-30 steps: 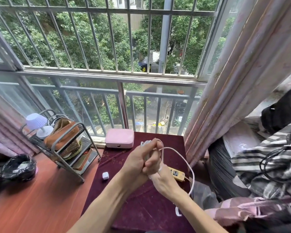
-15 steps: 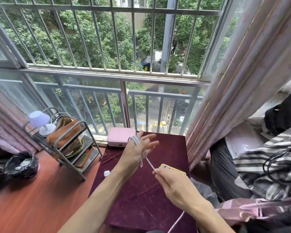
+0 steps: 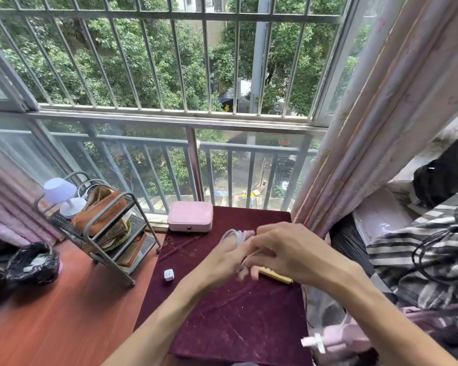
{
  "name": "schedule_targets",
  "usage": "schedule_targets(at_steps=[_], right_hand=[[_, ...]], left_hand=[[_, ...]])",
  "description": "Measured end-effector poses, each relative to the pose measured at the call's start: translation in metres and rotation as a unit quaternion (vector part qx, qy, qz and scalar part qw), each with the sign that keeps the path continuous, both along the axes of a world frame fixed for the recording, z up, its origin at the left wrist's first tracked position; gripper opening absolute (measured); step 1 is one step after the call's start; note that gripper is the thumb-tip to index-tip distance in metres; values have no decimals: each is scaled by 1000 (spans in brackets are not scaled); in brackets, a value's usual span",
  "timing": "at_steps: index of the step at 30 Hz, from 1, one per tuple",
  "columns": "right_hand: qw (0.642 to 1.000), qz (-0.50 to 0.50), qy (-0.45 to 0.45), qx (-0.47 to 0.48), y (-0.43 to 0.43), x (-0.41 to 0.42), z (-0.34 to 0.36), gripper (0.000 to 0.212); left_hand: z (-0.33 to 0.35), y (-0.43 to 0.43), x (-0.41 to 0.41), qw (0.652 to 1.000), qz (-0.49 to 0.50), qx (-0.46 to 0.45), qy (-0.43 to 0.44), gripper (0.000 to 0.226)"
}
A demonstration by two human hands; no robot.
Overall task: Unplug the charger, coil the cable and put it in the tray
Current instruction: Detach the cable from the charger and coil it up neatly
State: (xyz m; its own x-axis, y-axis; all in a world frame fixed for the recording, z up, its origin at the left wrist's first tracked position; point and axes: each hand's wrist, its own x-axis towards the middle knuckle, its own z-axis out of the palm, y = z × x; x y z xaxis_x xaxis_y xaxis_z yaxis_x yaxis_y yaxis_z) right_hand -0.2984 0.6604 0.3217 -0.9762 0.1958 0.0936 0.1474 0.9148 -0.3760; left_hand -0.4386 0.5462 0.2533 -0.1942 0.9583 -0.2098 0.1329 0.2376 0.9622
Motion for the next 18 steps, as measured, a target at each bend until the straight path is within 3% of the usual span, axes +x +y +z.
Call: schedule_targets(at_steps=[3, 6, 12, 15, 18], right_hand=[[1000, -2, 14, -10, 17, -9, 5, 17], [998, -7, 61, -17, 30, -12, -2, 20], [974, -63, 215, 25, 37, -6, -36, 42], [974, -100, 205, -16, 30, -7, -56, 56], [969, -147, 170, -103, 23, -10, -76, 41]], left_hand=[[2, -1, 6, 993, -52, -19, -102, 77], [4, -3, 8, 965, -85, -16, -249, 96], [18, -17, 11, 926, -65, 37, -370, 55], [27, -17, 14, 893, -74, 41, -442, 55], [36, -11, 17, 847, -79, 51, -523, 56]])
